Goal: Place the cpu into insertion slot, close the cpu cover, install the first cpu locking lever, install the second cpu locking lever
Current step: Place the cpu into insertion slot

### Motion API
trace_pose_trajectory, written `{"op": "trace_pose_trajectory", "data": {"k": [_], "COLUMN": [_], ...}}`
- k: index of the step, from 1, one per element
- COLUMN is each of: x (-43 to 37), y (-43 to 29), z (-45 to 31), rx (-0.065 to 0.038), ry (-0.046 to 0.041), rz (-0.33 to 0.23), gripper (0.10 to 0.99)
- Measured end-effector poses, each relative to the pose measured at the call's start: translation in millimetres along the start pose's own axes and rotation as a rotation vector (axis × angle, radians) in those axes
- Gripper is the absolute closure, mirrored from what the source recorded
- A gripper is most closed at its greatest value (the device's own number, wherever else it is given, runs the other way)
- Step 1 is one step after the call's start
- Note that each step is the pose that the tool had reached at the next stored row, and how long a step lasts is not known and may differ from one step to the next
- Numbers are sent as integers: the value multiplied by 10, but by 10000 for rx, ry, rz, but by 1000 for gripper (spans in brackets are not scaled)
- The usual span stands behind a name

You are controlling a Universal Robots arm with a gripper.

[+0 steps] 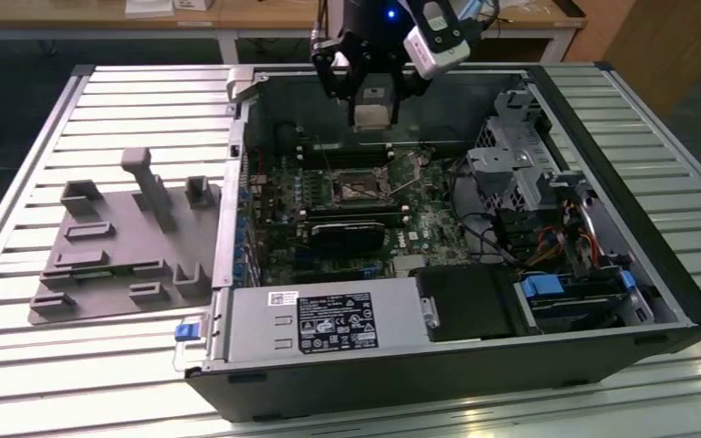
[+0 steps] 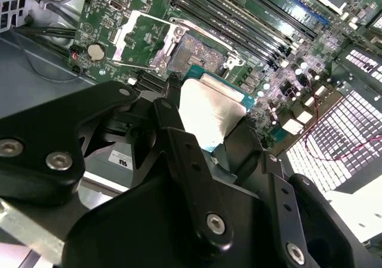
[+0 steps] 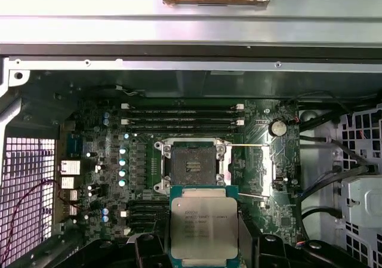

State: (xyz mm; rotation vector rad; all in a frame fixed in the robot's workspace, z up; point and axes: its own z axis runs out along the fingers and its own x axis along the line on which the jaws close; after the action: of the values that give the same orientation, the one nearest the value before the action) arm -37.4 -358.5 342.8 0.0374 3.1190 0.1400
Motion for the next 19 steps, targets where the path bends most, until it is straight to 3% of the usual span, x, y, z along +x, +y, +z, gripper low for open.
{"op": "trace_pose_trajectory", "data": {"k": [19], "x": [4], "y": [-14], "z": [182], "rx": [3], "ry": [-6], "rz": [71], "gripper": [549]}}
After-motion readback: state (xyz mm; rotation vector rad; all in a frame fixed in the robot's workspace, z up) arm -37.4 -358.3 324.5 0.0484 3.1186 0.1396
